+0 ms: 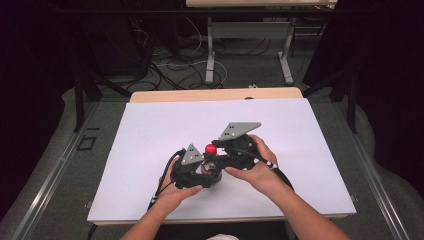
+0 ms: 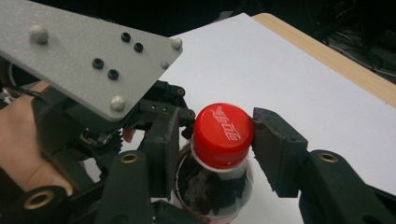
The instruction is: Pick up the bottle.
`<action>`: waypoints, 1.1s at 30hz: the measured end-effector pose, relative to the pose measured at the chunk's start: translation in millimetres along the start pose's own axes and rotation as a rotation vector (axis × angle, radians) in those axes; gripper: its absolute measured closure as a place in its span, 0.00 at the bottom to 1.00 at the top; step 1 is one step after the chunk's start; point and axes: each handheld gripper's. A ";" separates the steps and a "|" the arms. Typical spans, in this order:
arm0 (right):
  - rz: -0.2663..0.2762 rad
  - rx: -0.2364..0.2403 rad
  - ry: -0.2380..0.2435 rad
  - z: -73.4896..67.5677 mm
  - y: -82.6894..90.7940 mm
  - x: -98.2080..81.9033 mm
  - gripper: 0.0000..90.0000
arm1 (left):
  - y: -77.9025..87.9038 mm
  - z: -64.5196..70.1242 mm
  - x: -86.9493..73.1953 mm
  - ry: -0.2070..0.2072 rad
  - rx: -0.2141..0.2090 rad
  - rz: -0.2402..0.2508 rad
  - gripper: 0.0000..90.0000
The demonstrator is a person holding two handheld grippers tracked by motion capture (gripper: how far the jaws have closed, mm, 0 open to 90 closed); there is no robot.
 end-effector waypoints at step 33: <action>-0.035 0.177 0.100 26.0 -4.0 12.5 0.54 | 0.6 -0.7 0.2 0.003 -0.003 0.009 0.34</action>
Point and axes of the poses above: each handheld gripper's, and its own axes: y roughly backward along the jaws, x roughly out of its top, z roughly to its right, and after that the axes turned 2 degrees about y, right-handed
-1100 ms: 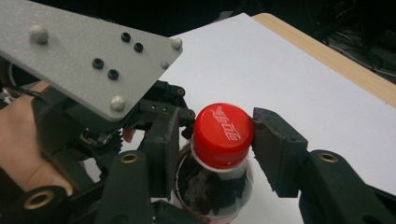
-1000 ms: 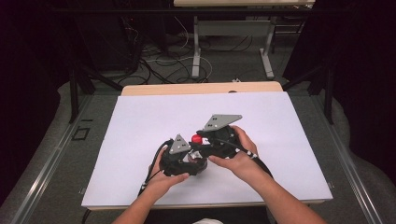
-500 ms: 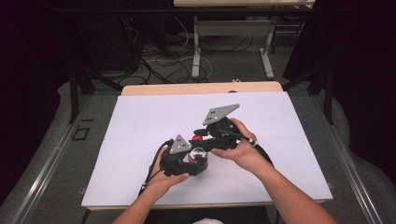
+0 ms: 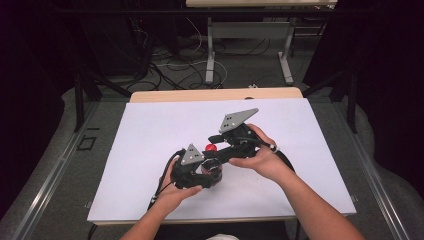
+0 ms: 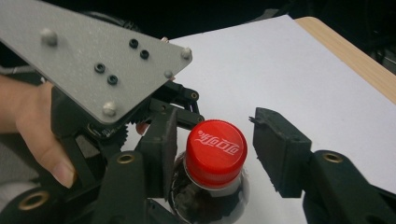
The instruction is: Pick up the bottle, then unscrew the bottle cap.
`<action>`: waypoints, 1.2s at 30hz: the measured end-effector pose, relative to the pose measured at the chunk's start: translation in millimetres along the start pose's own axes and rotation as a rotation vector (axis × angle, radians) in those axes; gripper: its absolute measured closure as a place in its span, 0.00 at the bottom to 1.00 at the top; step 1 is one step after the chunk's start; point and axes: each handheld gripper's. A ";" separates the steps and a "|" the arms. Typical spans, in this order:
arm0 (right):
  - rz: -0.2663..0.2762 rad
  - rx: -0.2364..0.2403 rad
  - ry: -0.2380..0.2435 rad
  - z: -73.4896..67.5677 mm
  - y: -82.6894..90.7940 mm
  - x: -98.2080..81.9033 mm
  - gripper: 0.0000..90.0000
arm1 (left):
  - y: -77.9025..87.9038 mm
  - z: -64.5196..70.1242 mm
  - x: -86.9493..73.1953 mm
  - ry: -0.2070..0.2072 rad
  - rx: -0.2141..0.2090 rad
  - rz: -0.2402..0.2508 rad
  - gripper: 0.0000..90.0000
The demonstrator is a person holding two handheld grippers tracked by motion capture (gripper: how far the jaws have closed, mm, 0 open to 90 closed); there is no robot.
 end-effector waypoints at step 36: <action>0.013 -0.137 -0.062 -19.1 -11.9 -2.4 0.68 | 0.3 -0.1 -0.7 0.001 0.001 -0.009 0.34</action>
Point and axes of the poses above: each handheld gripper's, and its own axes: y roughly backward along the jaws, x roughly out of its top, z roughly to its right, and after that the axes turned 2 degrees about y, right-handed
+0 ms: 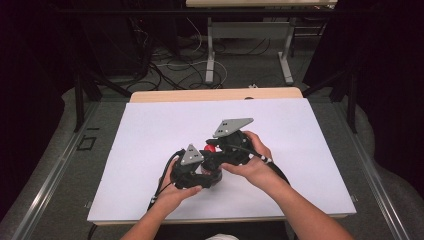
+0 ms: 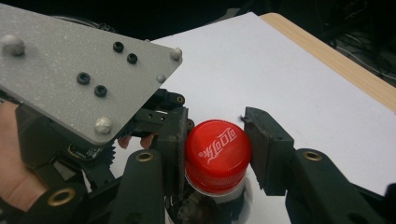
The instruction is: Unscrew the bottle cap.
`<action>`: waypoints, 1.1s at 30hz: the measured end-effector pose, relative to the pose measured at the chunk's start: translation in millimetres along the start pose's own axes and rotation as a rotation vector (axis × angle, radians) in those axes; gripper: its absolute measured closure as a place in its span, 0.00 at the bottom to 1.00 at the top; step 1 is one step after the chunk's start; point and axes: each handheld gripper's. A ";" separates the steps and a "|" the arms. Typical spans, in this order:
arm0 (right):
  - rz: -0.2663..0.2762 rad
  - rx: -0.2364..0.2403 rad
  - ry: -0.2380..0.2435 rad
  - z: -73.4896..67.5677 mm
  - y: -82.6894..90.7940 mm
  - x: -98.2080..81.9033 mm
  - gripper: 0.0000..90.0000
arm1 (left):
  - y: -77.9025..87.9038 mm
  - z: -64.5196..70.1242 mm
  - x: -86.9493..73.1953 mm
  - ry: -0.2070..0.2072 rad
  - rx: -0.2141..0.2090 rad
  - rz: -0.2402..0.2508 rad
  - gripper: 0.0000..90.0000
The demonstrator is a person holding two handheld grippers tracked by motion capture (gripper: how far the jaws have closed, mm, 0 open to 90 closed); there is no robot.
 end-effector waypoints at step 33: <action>0.010 -0.034 0.034 -4.4 11.0 -4.4 0.62 | 0.4 -0.7 0.2 0.008 0.007 0.010 0.34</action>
Point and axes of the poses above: each handheld gripper's, and its own axes: y roughly backward along the jaws, x roughly out of its top, z roughly to its right, and after that the axes turned 2 degrees about y, right-handed
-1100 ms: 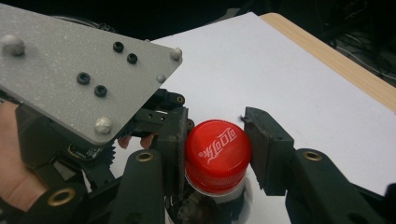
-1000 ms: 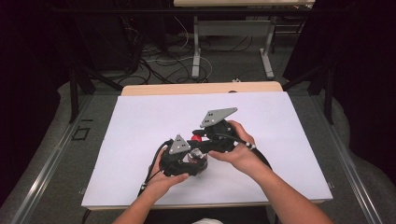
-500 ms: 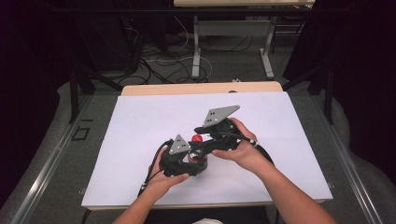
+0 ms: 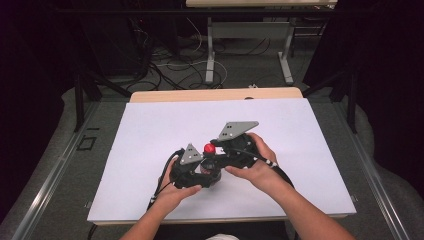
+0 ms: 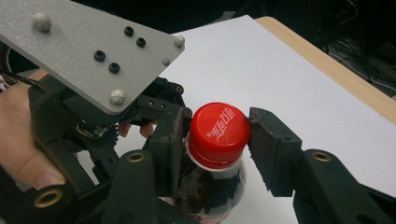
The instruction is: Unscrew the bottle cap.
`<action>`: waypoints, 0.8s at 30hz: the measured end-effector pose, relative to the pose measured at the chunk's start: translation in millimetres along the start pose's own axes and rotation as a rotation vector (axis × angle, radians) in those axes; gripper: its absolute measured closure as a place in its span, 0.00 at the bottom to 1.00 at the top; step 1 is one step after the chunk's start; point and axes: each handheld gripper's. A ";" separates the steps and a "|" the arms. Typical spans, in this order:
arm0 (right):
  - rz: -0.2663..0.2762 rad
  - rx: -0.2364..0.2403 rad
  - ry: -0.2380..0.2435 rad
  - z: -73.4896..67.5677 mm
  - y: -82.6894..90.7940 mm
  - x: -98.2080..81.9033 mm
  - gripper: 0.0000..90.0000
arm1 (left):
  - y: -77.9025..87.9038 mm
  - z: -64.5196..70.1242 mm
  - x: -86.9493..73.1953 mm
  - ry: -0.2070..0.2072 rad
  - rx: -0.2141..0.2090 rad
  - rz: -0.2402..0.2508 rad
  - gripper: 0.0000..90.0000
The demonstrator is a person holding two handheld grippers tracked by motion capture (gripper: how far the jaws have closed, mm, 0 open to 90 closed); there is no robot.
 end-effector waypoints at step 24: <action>-0.044 0.191 0.056 25.6 -7.2 8.0 0.68 | -0.8 2.5 0.2 -0.008 -0.012 -0.005 0.34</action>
Point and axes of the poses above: each handheld gripper's, and its own axes: y roughly backward along the jaws, x roughly out of its top, z roughly to its right, and after that the axes turned 2 degrees about y, right-handed
